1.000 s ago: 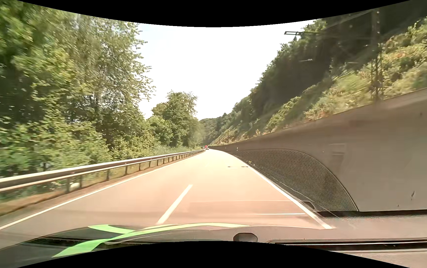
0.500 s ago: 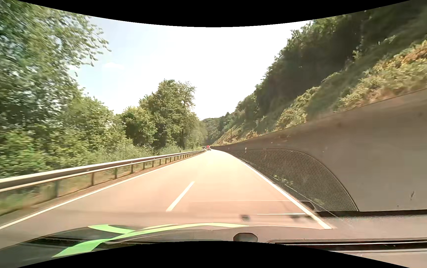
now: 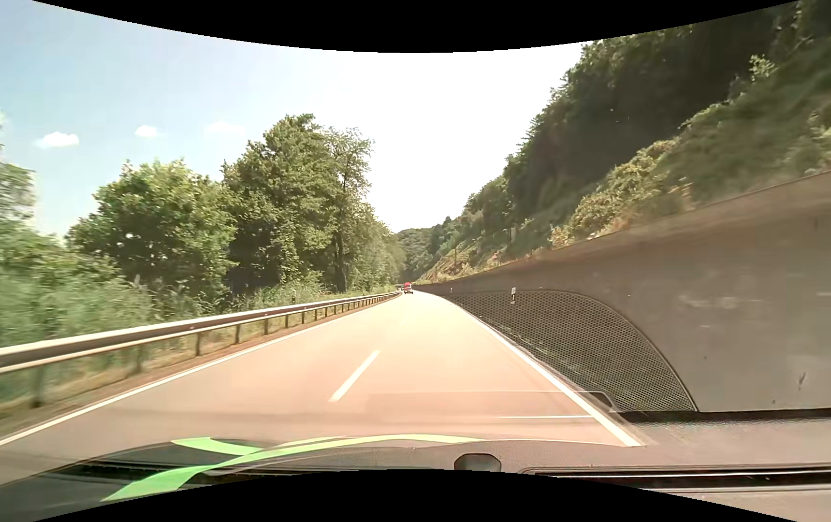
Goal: Follow the waypoints while adhering to traffic rules and regulations
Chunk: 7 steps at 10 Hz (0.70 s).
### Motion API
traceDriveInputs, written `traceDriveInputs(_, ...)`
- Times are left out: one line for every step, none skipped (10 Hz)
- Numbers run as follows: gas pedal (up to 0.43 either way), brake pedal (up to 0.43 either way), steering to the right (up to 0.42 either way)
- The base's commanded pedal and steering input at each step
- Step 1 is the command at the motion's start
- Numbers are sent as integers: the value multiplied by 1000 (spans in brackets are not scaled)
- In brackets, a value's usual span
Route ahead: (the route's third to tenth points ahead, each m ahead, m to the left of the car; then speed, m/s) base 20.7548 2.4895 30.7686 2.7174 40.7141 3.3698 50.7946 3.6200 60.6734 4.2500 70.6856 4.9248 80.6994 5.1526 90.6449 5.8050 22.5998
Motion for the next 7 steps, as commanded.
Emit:
traceDriveInputs(209, 0, -7)
traceDriveInputs(220, 0, -7)
traceDriveInputs(220, 0, -7)
traceDriveInputs(240, 0, -7)
traceDriveInputs(240, 0, -7)
traceDriveInputs(248, 0, -7)
traceDriveInputs(248, 0, -7)
